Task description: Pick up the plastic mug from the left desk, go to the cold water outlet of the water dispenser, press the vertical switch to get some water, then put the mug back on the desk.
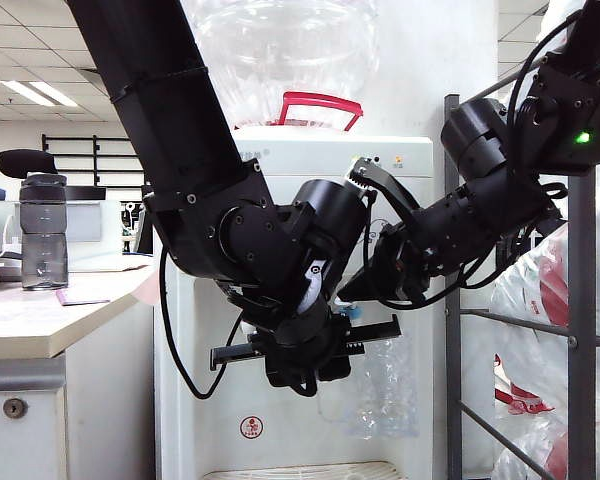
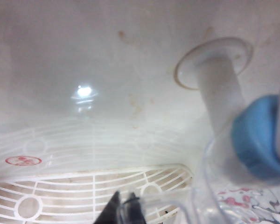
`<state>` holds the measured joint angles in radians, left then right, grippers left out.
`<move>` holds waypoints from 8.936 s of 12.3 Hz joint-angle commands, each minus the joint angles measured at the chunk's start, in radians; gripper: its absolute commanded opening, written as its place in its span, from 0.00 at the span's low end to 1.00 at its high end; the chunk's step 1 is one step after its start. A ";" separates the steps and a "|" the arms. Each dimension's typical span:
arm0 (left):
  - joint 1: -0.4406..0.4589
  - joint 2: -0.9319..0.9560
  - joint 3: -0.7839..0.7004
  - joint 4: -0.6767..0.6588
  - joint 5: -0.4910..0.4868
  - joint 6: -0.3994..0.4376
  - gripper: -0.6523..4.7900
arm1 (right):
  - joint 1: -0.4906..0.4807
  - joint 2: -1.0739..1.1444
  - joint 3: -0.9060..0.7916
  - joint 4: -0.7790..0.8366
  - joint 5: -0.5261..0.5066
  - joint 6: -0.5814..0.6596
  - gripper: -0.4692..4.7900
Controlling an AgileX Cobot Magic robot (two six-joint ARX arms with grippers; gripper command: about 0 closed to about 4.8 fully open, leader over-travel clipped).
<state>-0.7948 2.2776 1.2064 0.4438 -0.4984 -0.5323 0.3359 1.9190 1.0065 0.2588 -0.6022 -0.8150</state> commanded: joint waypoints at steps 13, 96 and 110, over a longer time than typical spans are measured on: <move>-0.010 -0.010 0.005 0.022 0.031 0.001 0.11 | 0.001 0.010 -0.003 -0.051 0.035 0.026 0.08; -0.008 -0.010 0.005 0.021 0.032 0.001 0.11 | -0.015 -0.135 -0.004 -0.051 0.055 0.063 0.08; -0.008 -0.029 -0.031 -0.040 0.043 0.001 0.11 | -0.032 -0.220 -0.003 -0.045 0.078 0.187 0.08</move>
<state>-0.8001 2.2692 1.1809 0.3641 -0.4526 -0.5282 0.3031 1.7115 1.0012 0.2001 -0.5266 -0.6342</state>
